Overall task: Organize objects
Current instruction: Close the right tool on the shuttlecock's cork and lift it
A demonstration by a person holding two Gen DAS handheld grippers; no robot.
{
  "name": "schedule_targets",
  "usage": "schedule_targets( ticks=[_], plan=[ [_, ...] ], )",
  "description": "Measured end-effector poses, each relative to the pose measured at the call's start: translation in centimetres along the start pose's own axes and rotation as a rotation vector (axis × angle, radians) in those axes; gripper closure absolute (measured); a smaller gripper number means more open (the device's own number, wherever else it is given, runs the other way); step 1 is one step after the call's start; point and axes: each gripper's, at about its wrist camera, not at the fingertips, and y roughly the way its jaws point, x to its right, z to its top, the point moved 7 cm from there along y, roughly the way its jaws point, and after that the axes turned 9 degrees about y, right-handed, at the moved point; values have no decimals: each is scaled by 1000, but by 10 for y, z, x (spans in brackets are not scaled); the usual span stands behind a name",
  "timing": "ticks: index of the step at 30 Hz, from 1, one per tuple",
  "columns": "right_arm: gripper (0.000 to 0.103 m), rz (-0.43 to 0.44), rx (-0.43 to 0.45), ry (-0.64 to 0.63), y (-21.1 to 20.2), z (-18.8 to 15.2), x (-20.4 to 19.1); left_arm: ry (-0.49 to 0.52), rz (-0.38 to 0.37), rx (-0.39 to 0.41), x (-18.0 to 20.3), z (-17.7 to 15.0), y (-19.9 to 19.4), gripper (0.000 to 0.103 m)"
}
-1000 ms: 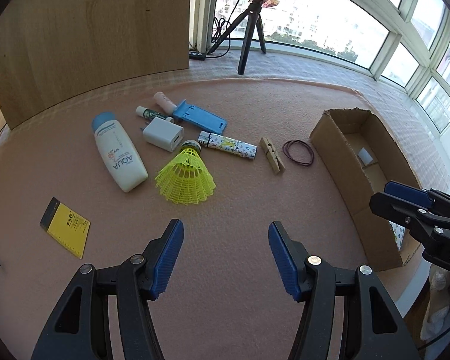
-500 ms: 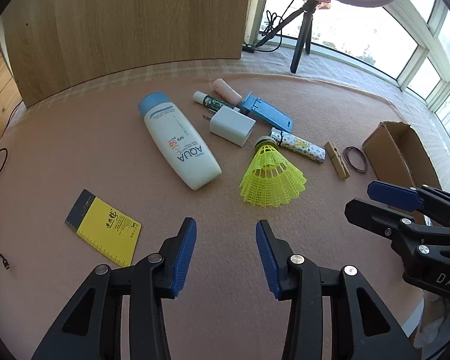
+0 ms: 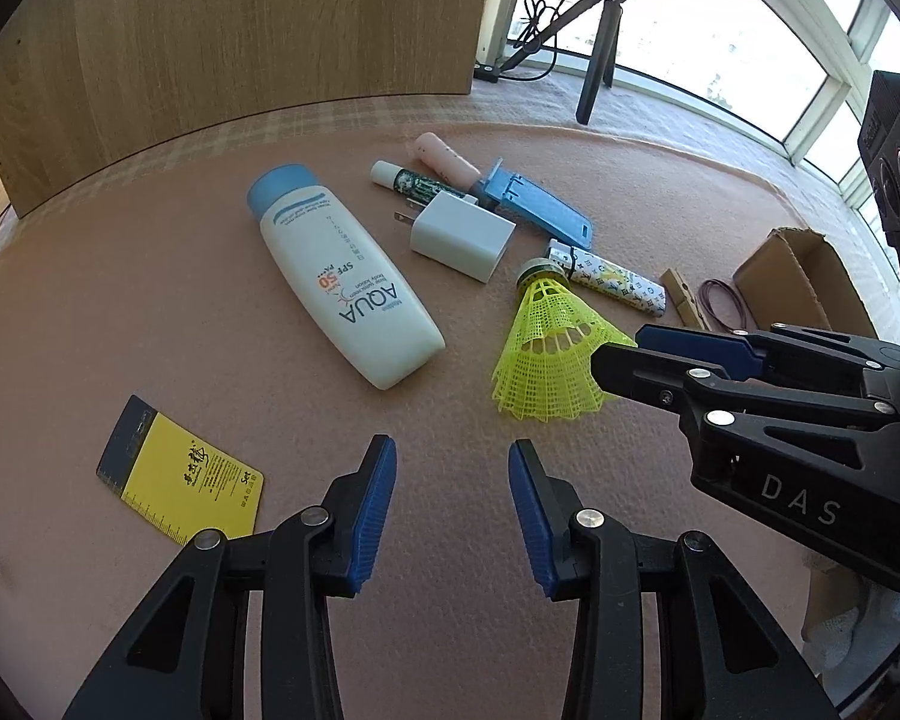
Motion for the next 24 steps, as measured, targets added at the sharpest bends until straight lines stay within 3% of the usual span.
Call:
schedule_targets(
  ticks=[2, 11, 24],
  plan=[
    [85, 2, -4, 1, 2, 1, 2, 4, -18, 4, 2, 2, 1, 61],
    [100, 21, -15, -7, 4, 5, 11, 77, -53, 11, 23, 15, 10, 61],
    [101, 61, -10, 9, -12, 3, 23, 94, -119, 28, 51, 27, 19, 61]
  ],
)
